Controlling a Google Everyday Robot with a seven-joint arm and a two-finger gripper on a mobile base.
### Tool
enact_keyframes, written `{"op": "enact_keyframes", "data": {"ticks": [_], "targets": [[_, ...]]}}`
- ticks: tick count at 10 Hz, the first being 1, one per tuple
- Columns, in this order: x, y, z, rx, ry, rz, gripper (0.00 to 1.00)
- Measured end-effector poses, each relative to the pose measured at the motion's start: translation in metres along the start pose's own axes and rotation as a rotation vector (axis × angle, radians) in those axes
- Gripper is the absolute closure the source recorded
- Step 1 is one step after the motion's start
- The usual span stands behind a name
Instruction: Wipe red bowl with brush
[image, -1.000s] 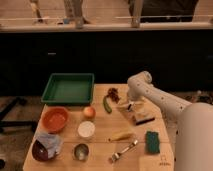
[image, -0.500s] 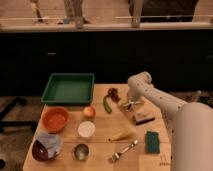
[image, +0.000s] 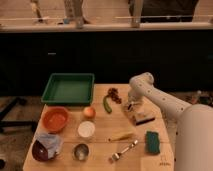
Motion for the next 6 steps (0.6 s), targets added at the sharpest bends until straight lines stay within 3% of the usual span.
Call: {"op": "enact_keyframes", "data": {"ticks": [1, 2, 4, 6], "targets": [[-0.0015, -0.0001, -0.0013, 0.003, 0.0, -0.001, 0.67], [-0.0016, 0.0028, -0.004, 0.0, 0.002, -0.003, 0.81], [0.0017, -0.0022, -0.0071, 0.005, 0.007, 0.001, 0.97], [0.0042, 0.0006, -0.0062, 0.003, 0.015, -0.003, 1.0]]}}
